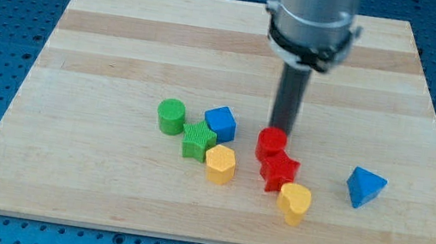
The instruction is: Push the green circle closer to the blue cube
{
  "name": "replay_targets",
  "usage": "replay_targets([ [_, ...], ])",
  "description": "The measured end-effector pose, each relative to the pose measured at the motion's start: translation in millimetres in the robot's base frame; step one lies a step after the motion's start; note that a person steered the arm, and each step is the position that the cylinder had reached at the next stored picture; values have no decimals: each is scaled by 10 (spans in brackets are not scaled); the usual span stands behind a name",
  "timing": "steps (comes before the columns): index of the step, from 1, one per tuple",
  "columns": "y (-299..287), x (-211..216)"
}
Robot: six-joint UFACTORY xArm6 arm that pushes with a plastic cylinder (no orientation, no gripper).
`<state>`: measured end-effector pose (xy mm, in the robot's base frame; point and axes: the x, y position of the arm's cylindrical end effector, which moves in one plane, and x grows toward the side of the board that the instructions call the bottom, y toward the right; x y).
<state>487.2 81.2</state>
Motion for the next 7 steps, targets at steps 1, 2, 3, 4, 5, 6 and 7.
replay_targets([
  [1, 335, 552],
  [2, 429, 605],
  [3, 240, -18],
  [4, -191, -759],
  [5, -753, -1106],
  [6, -1493, -744],
  [7, -2000, -319],
])
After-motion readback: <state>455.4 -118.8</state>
